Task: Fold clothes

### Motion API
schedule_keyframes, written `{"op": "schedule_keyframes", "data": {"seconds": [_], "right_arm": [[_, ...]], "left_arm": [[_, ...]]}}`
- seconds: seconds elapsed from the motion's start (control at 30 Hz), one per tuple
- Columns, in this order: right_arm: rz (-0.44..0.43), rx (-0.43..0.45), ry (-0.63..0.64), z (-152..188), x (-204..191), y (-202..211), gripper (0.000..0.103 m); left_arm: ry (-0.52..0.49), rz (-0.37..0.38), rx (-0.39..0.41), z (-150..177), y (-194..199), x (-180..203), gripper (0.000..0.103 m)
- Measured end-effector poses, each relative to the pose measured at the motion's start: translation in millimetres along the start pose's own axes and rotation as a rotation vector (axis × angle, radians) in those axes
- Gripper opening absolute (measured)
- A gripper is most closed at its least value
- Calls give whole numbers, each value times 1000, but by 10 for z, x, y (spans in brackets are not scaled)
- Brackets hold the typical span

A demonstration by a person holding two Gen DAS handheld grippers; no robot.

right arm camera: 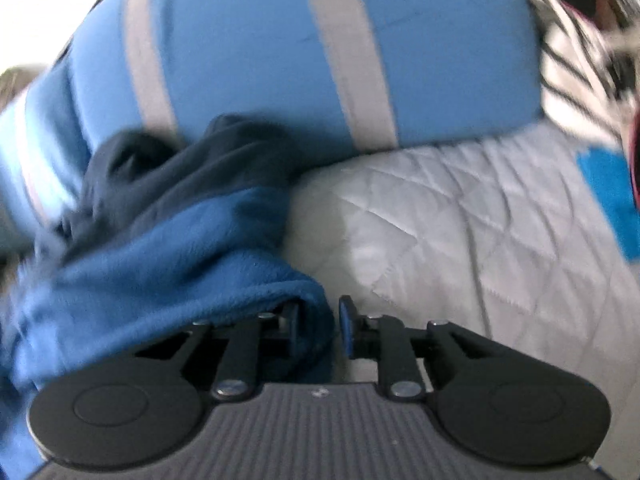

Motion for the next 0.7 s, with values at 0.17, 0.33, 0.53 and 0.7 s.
{"op": "schedule_keyframes", "data": {"seconds": [0.17,0.33,0.53,0.7], "right_arm": [[5,-60,-70,42,53,-51,44],[101,-5,59,4,0,205,87],[172,91,138,-51,-18,599,95],[223,132,175,16,-50,858,103]], "left_arm": [[0,-54,16,-19,-1,-60,36],[69,-146,83,-121,212,-267,35],[95,-141,76,-119,251,-281,36],[-13,-152,41,-68,211,-104,71]]}}
Point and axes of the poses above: each gripper's, at about its wrist camera, not at the fingertips, and y roughly against the way its jaws point, x to its right, z to its underside, the point moved 9 cm from there along -y, roughly the way its jaws point, and after that the axes turned 9 degrees about z, right-handed, at the moved point
